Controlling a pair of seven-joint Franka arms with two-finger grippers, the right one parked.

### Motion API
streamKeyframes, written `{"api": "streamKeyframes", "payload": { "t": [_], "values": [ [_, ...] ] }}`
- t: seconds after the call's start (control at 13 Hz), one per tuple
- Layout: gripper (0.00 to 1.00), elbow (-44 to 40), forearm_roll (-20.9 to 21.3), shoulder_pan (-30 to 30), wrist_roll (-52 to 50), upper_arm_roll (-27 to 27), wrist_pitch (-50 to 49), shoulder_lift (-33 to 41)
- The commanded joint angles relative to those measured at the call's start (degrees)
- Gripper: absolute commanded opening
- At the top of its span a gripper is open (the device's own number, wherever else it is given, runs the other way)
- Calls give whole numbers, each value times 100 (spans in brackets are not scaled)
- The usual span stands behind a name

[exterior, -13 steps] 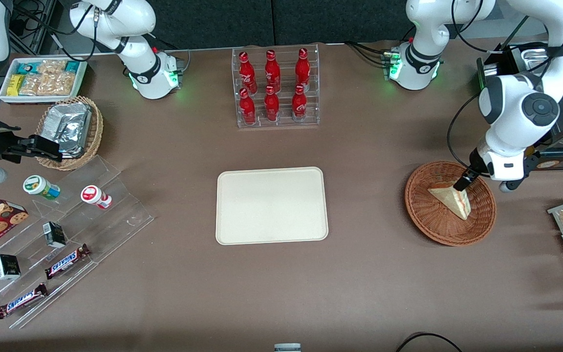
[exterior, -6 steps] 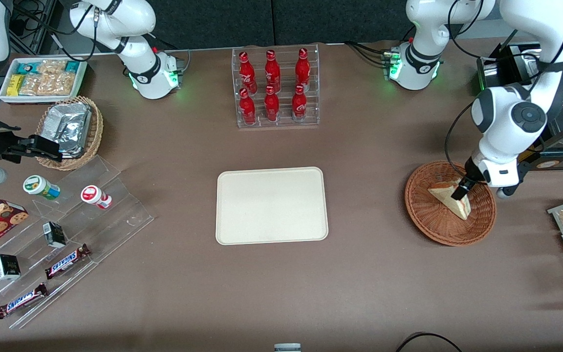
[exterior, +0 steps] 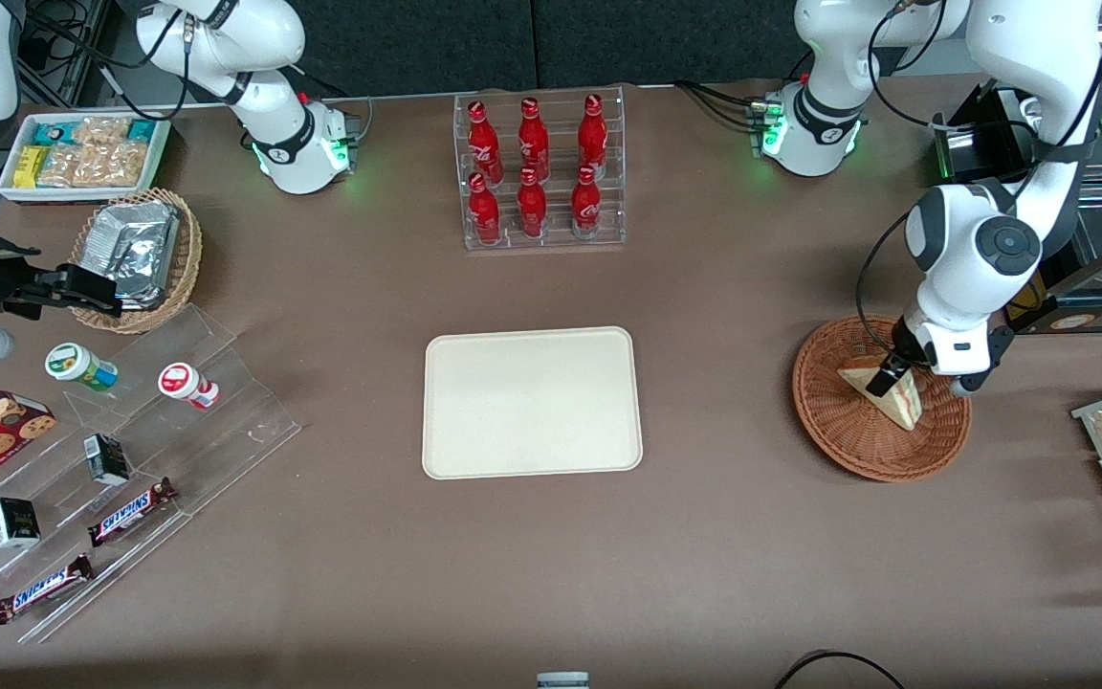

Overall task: Place sandwich from basket to tray
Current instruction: 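Lower the open left gripper around the wrapped sandwich and close it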

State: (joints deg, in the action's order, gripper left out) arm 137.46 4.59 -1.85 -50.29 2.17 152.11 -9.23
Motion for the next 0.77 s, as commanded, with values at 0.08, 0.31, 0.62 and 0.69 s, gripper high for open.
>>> {"api": "streamKeyframes", "payload": {
  "t": [0.08,0.31,0.62,0.69],
  "values": [
    [78,17,68,-148,-86,12,20,-17],
    [37,17,94,-131,-69,38,-6,-26],
    [15,-209,112,-131,-34,38,-556,61],
    [15,-429,147,-157,-42,21,-1012,140]
  ]
}}
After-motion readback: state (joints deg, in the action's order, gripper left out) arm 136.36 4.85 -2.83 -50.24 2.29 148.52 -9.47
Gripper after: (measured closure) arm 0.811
